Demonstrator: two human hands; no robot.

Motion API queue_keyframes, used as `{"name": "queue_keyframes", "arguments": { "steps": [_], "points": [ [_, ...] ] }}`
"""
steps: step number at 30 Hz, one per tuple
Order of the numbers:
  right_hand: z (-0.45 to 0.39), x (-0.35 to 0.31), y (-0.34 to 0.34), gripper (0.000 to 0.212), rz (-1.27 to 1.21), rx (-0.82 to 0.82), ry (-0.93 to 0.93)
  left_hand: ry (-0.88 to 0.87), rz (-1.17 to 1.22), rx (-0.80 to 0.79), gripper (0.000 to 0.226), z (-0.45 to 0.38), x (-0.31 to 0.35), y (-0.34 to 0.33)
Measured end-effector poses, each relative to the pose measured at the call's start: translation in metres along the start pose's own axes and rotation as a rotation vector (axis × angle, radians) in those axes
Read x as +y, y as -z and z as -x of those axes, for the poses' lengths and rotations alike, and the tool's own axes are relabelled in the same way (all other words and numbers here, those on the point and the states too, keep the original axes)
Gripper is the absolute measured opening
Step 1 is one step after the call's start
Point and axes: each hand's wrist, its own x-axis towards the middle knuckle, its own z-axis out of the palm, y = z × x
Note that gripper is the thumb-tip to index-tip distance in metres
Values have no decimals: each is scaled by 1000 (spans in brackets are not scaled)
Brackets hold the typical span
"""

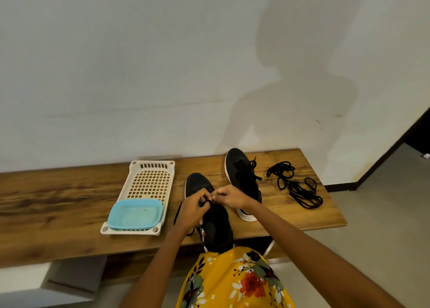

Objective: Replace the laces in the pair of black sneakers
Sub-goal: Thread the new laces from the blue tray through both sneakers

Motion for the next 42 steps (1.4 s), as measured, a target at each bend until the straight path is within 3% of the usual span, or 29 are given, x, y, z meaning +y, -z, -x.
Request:
{"name": "queue_keyframes", "arguments": {
  "steps": [3, 6, 10, 14, 20, 24, 28, 31, 37, 40, 42],
  "points": [
    [-3, 0, 2, 25, 10, -77, 39, 4, 9, 72, 14, 3, -3, -3],
    [-5, 5, 3, 23, -6, -53, 21, 66, 73, 168, 22, 7, -4, -7],
    [-7, 7, -1, 6, -75, -37, -1, 149, 211, 157, 21, 8, -1, -5],
    [-6, 10, -10, 12, -328, 229, -88, 229, 294, 63, 15, 3, 2, 0],
    [3, 23, -29, 5, -380, 464, -101, 308, 262, -78, 11, -4, 10, 6],
    [16, 35, -43, 23, -263, 439, -177, 328, 190, 38, 5, -2, 13, -4],
    [42, 43, -49, 12, -98, 415, -98, 334, 139, 160, 5, 3, 16, -14],
    [52, 38, -42, 24, -50, 414, -98, 343, 114, 183, 8, 4, 18, -15],
    [61, 32, -39, 26, 146, 291, -5, 317, 58, 190, 13, 9, 21, -18],
    [57, 33, -37, 13, 204, 373, 58, 244, 22, 210, 16, 10, 17, -21],
    [49, 31, -31, 15, 185, 468, 86, 227, 23, 224, 17, 10, 16, -23]
  ]
}}
